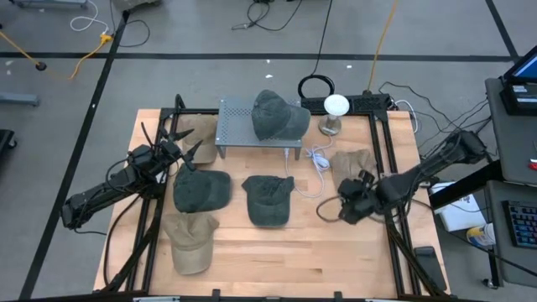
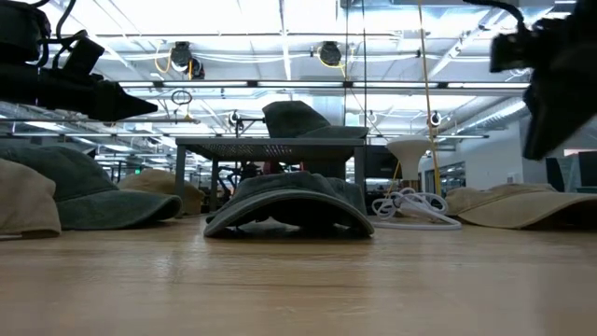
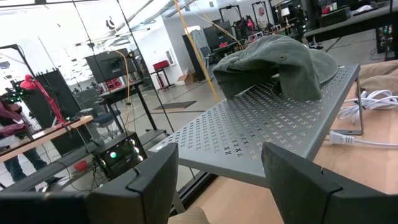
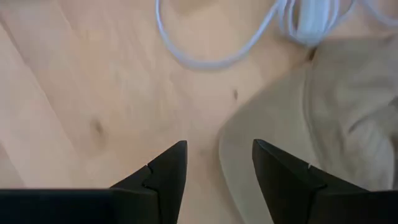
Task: Pick & Place hat
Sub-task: Put the right brown cap on the shelf
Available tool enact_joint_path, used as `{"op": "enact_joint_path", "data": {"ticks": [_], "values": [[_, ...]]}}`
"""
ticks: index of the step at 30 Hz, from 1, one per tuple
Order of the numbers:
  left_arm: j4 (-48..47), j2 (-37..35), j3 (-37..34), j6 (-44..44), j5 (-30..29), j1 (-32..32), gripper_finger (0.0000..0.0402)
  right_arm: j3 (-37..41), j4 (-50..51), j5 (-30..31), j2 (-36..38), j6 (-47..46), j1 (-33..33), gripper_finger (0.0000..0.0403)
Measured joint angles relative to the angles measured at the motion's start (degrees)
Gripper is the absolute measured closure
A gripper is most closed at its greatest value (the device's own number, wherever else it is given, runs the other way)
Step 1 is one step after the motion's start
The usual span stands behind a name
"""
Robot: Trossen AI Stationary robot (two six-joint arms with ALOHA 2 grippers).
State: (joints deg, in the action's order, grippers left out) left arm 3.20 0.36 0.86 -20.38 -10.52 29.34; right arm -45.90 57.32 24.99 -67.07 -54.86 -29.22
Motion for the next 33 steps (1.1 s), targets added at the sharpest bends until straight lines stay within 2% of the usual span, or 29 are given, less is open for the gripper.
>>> {"op": "enact_joint_path", "data": {"ticks": [6, 16, 23, 33], "values": [[0.0, 0.0, 0.0, 0.0, 0.0, 0.0, 0.0165, 0.7, 0.6, 0.0, -4.4, -0.8, -7.3, 0.0227], [0.0, 0.0, 0.0, 0.0, 0.0, 0.0, 0.0165, 0.7, 2.2, -4.3, -13.9, -1.1, -18.9, 0.0227], [0.0, 0.0, 0.0, 0.0, 0.0, 0.0, 0.0165, 0.7, 9.6, -3.1, -20.8, -1.6, -20.5, 0.0227], [0.0, 0.0, 0.0, 0.0, 0.0, 0.0, 0.0165, 0.6, 14.8, 1.0, -21.2, -4.7, -21.2, 0.0227]]}}
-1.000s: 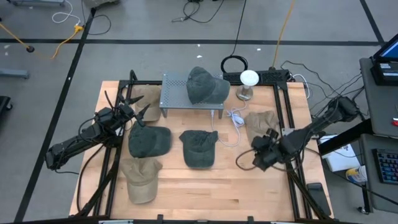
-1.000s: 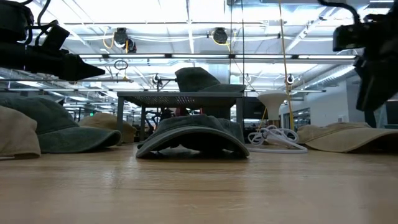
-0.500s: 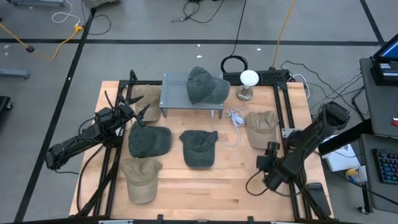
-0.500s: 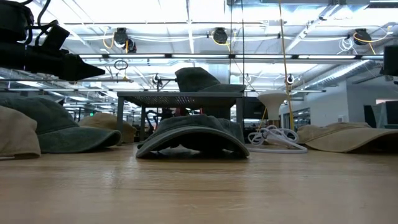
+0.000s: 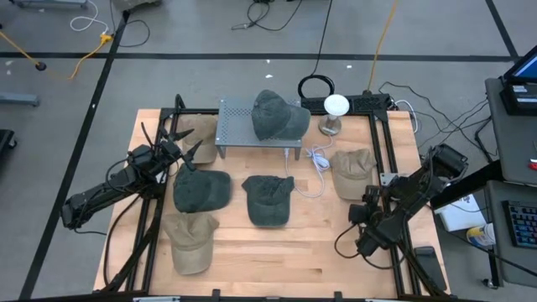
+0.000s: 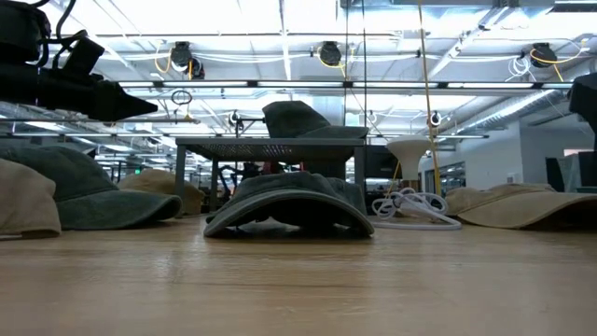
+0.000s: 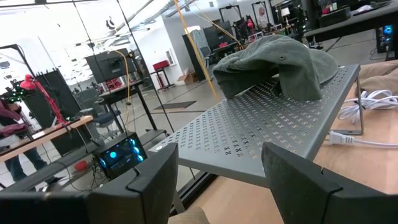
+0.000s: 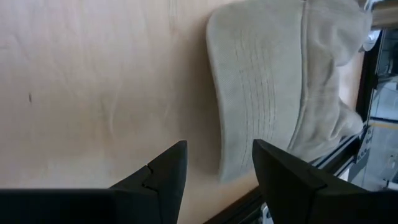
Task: Pick & Place hat
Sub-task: Put the right brown cap on the shelf
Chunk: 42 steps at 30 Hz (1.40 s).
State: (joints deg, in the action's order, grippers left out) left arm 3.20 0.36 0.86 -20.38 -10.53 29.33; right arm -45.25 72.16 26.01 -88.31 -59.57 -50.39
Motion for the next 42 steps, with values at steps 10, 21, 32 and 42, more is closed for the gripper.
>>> {"op": "enact_joint_path", "data": {"ticks": [10, 21, 32, 42], "values": [[0.0, 0.0, 0.0, 0.0, 0.0, 0.0, 0.0165, 1.8, -0.4, 4.2, 0.0, -2.2, 0.5, 0.0227], [0.0, 0.0, 0.0, 0.0, 0.0, 0.0, 0.0165, 7.6, -6.1, 7.0, 0.0, -2.7, 3.6, 0.0232], [0.0, 0.0, 0.0, 0.0, 0.0, 0.0, 0.0165, 9.4, -8.2, 11.4, 0.0, -4.8, 4.3, 0.0387], [0.0, 0.0, 0.0, 0.0, 0.0, 0.0, 0.0165, 1.1, 9.5, 14.7, 0.3, -9.1, 3.9, 0.0396]]}}
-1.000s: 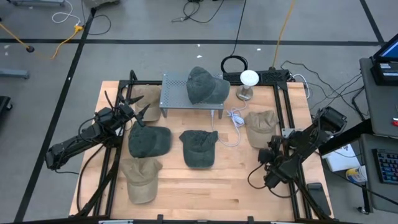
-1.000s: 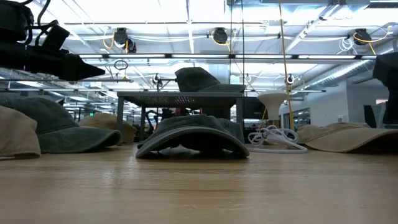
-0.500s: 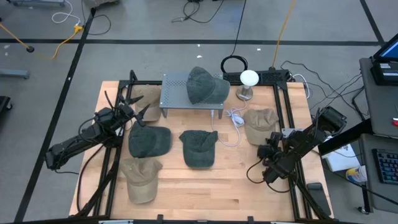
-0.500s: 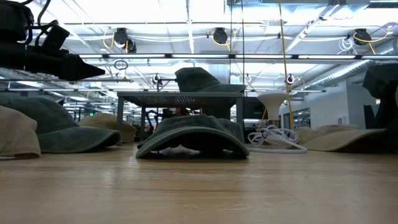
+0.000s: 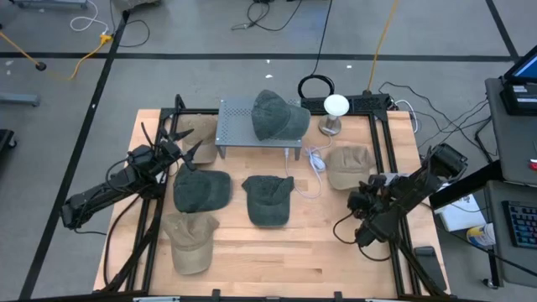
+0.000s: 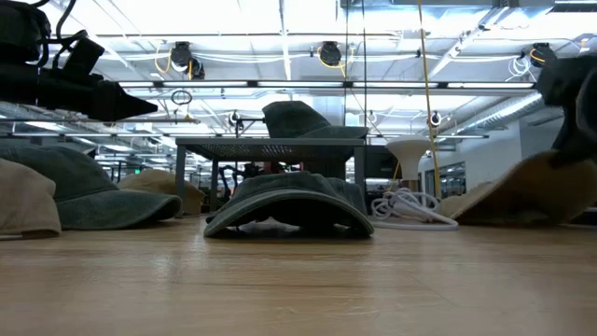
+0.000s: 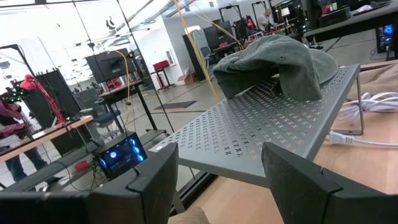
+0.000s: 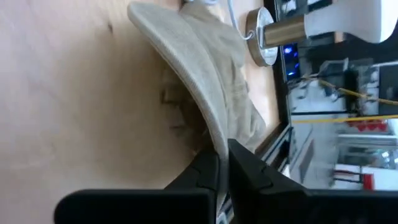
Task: Pick & Place hat
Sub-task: Put the right brown cap on the shelf
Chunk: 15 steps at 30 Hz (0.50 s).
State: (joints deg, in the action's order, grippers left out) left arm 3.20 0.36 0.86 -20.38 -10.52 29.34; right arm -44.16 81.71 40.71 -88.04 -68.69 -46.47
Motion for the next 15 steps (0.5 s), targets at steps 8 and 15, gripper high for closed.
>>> {"op": "enact_joint_path", "data": {"ticks": [8, 15], "values": [[0.0, 0.0, 0.0, 0.0, 0.0, 0.0, 0.0165, -10.3, 7.6, 3.6, 2.0, 7.0, -1.6, 0.0397], [0.0, 0.0, 0.0, 0.0, 0.0, 0.0, 0.0165, -16.1, 8.2, 4.0, 2.3, 19.5, -1.6, 0.0397]]}}
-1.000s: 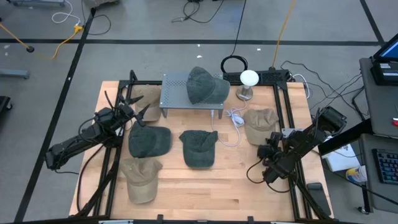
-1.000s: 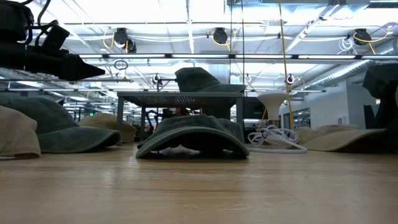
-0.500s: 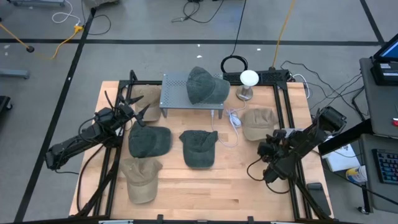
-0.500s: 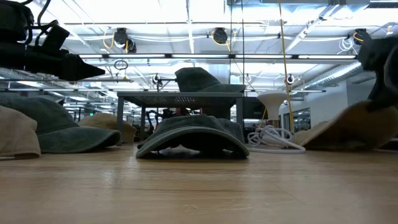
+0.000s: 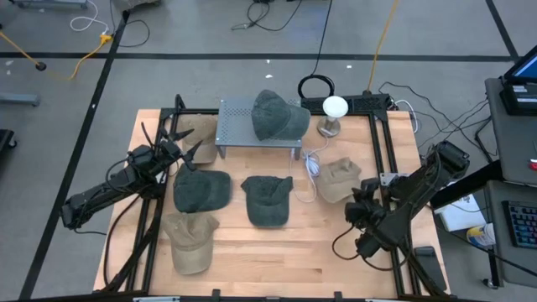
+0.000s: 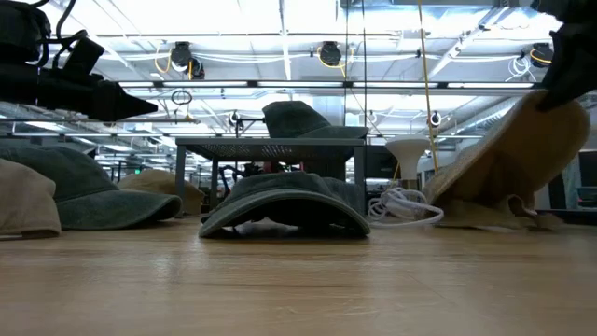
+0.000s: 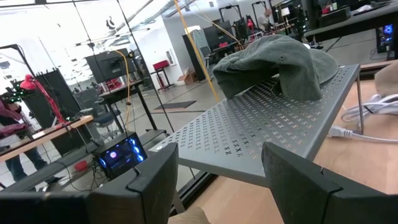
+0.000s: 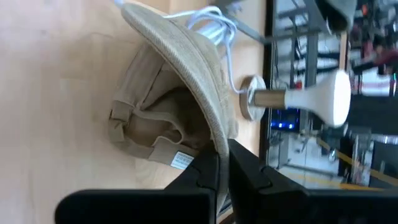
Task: Pick & Place hat
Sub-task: Put the right brown cap on the shelf
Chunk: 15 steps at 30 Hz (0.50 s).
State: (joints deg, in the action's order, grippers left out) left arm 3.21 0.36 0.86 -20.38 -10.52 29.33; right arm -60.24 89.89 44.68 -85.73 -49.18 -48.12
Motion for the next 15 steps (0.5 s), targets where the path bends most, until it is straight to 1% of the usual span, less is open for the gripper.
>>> {"op": "enact_joint_path", "data": {"ticks": [5, 12, 15], "values": [[0.0, 0.0, 0.0, 0.0, 0.0, 0.0, 0.0165, -5.1, 0.0, -2.9, 0.0, 11.3, 0.0, 0.0397], [0.0, 0.0, 0.0, 0.0, 0.0, 0.0, 0.0165, -14.4, -0.1, -3.0, 0.0, 24.4, 0.0, 0.0397], [0.0, 0.0, 0.0, 0.0, 0.0, 0.0, 0.0165, -18.5, -1.4, -4.7, 0.2, 31.1, 0.0, 0.0397]]}}
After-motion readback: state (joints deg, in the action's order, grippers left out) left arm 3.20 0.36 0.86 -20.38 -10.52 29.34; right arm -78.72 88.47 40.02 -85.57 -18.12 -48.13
